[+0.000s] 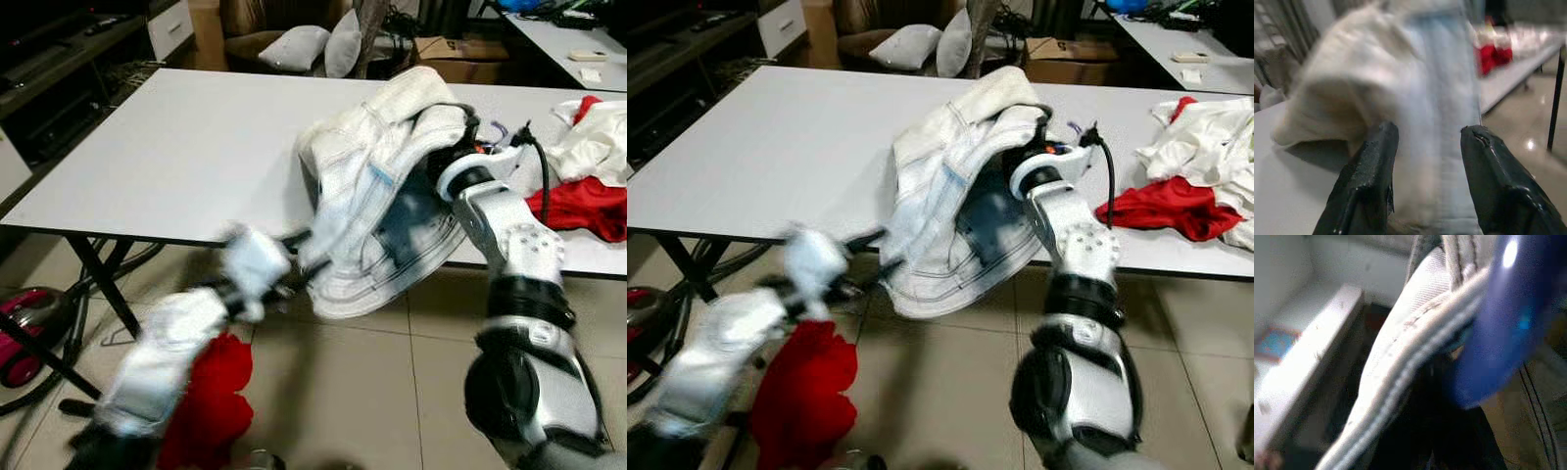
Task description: Hang hanger
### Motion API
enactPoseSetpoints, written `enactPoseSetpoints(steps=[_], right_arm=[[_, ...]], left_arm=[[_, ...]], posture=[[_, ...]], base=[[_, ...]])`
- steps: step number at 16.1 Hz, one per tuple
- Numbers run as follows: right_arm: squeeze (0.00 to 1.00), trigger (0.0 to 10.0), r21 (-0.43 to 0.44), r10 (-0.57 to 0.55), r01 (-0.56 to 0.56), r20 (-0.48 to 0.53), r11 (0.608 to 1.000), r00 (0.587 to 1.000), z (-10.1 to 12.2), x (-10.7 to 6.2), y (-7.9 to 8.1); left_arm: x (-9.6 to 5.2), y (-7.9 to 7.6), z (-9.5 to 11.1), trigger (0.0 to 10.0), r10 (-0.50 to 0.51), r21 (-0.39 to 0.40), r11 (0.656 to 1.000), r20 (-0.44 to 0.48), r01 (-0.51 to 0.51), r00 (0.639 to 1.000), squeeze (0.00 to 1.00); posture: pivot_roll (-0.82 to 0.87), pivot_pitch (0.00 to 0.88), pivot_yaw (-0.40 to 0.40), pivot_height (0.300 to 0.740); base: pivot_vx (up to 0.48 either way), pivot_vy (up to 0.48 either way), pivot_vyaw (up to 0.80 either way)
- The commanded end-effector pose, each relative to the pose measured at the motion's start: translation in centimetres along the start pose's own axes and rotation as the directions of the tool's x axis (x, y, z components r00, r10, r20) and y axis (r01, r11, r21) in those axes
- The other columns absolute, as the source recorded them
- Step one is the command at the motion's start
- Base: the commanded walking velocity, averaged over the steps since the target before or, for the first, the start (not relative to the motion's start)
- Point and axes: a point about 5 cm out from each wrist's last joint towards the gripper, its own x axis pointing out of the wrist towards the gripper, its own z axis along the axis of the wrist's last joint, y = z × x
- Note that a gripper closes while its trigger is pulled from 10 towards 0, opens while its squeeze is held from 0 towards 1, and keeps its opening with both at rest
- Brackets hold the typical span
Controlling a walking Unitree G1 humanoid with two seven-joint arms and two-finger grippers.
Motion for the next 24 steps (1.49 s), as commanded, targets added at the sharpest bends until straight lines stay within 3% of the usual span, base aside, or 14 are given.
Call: enactPoseSetpoints(steps=[1, 2, 4, 6, 8, 12, 14, 16, 18, 22, 24], right_arm=[[0.00, 10.0, -0.084, 0.077, -0.079, -0.017, 0.993, 0.997, 0.6, -0.3, 1.6], [0.00, 10.0, -0.137, 0.125, -0.133, -0.069, 0.982, 0.990, 0.4, -1.1, 2.0], [0.00, 10.0, -0.198, 0.257, -0.283, -0.149, 0.938, 0.955, 0.3, -3.3, 2.9], [0.00, 10.0, -0.246, 0.342, -0.399, -0.244, 0.883, 0.907, -0.4, -5.4, 3.5], [0.00, 10.0, -0.265, 0.379, -0.462, -0.311, 0.846, 0.872, -1.0, -7.3, 3.9], [0.00, 10.0, -0.317, 0.338, -0.448, -0.346, 0.836, 0.875, -1.4, -9.5, 4.0], [0.00, 10.0, -0.359, 0.314, -0.482, -0.433, 0.799, 0.845, -2.4, -11.4, 4.5], [0.00, 10.0, -0.352, 0.311, -0.505, -0.479, 0.788, 0.821, -2.8, -12.7, 4.7], [0.00, 10.0, -0.372, 0.282, -0.488, -0.487, 0.789, 0.827, -2.9, -13.3, 4.4], [0.00, 10.0, -0.436, 0.191, -0.440, -0.505, 0.785, 0.842, -3.5, -13.2, 3.1], [0.00, 10.0, -0.434, 0.198, -0.446, -0.506, 0.783, 0.839, -3.5, -13.2, 3.0]], left_arm=[[-1.1, 0.7, 0.5, 10.0, 0.013, -0.043, 0.999, 0.012, -0.013, 1.000, 0.00], [-2.3, 1.7, 0.9, 10.0, 0.069, -0.076, 0.995, 0.020, -0.068, 0.997, 0.00], [-4.9, 5.2, 1.7, 10.0, 0.292, -0.082, 0.954, 0.023, -0.289, 0.956, 0.00], [-6.2, 6.9, 2.5, 10.0, 0.405, -0.103, 0.910, 0.017, -0.401, 0.914, 0.00], [-6.3, 6.8, 2.9, 10.0, 0.420, -0.137, 0.899, 0.007, -0.415, 0.907, 0.00], [-6.7, 5.1, 2.2, 10.0, 0.423, -0.174, 0.888, -0.053, -0.425, 0.905, 0.00], [-7.3, 4.4, 2.4, 10.0, 0.442, -0.190, 0.874, -0.071, -0.447, 0.894, 0.00], [-7.9, 4.6, 2.9, 10.0, 0.472, -0.190, 0.859, -0.066, -0.476, 0.879, 0.00], [-8.4, 4.3, 3.3, 10.0, 0.461, -0.178, 0.867, -0.072, -0.466, 0.885, 0.00], [-7.8, 3.5, 2.8, 10.0, 0.439, -0.145, 0.881, -0.107, -0.451, 0.892, 0.00], [-8.1, 3.7, 3.0, 10.0, 0.469, -0.139, 0.867, -0.088, -0.478, 0.879, 0.00]], posture=[[0.07, 0.000, -0.004, 0.740], [0.08, 0.000, -0.007, 0.740], [0.08, 0.000, -0.014, 0.740], [0.09, 0.000, -0.017, 0.740], [0.09, 0.000, -0.014, 0.740], [0.08, 0.000, 0.002, 0.740], [0.09, 0.007, -0.009, 0.740], [0.09, 0.010, -0.012, 0.740], [0.09, 0.016, -0.014, 0.740], [0.10, 0.013, -0.021, 0.740], [0.10, 0.010, -0.027, 0.740]], base=[[0.000, 0.000, 0.00], [0.000, 0.000, 0.00], [0.000, 0.000, 0.00], [0.000, 0.000, 0.00], [0.000, 0.000, 0.00], [0.000, 0.000, 0.00], [0.000, 0.000, 0.80], [0.000, 0.000, 0.80], [0.000, 0.000, 0.79], [0.000, 0.000, 0.79], [0.000, 0.000, 0.77]])
